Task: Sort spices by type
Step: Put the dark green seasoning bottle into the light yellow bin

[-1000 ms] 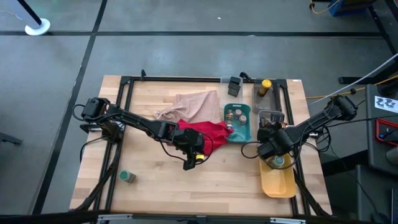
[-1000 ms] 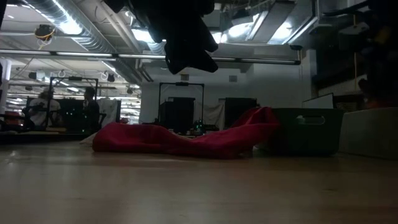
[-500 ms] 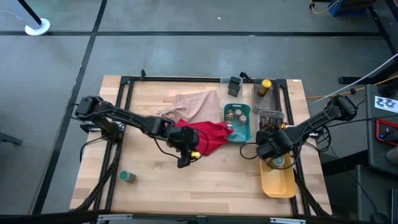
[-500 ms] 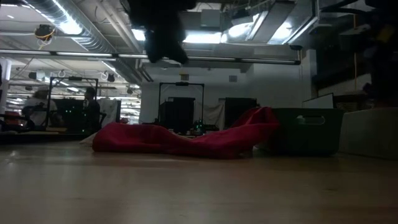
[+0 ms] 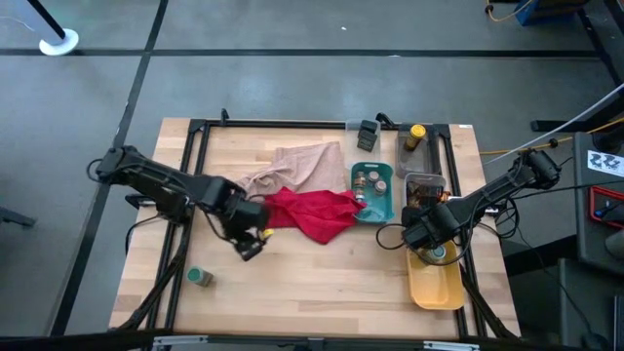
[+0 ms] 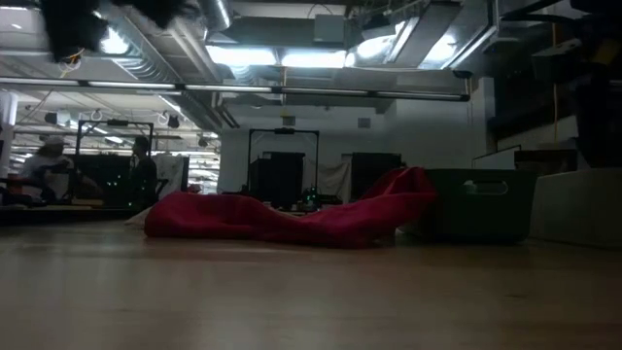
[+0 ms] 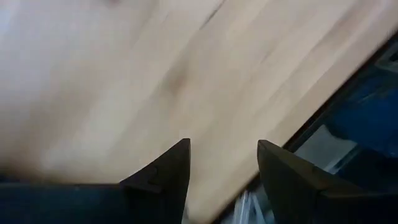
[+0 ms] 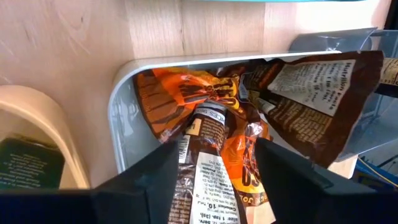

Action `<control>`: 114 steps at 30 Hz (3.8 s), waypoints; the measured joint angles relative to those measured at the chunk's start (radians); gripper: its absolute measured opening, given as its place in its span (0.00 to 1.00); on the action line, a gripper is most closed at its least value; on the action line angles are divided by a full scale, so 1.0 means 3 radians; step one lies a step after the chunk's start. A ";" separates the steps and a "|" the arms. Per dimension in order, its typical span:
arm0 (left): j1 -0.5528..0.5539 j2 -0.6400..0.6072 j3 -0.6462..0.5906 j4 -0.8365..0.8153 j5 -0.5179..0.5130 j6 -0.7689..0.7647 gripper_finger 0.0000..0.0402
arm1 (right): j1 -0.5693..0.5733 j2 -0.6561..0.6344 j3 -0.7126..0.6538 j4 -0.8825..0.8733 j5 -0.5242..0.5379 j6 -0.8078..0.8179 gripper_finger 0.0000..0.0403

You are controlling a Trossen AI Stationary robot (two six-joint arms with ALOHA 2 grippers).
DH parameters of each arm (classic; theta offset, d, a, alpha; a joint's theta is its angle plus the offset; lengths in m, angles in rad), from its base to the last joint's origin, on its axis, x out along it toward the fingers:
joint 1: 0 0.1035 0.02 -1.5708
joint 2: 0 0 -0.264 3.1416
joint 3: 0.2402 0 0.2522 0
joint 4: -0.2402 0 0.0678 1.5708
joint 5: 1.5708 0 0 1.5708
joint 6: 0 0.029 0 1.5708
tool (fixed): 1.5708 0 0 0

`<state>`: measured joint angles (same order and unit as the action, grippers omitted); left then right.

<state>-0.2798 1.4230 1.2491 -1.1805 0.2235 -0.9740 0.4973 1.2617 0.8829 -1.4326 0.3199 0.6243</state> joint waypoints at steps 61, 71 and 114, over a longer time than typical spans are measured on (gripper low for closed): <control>-0.1976 -0.0034 -0.0004 -0.0495 -0.0004 -0.3279 0.42 | 0.0000 0.0000 0.0000 0.0095 0.0000 -0.0003 0.56; -0.1976 -0.0034 -0.0004 -0.0491 -0.0079 -0.3121 0.42 | -0.0001 0.0000 0.0000 0.0094 0.0000 -0.0004 0.56; -0.1994 -0.0025 -0.0440 -0.0040 0.0263 -0.3011 0.42 | -0.0001 0.0000 0.0000 0.0095 -0.0088 -0.0005 0.56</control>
<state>-0.8780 1.4155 1.1172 -1.1924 0.3023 -1.8774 0.4969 1.2617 0.8829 -1.4042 0.2935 0.6229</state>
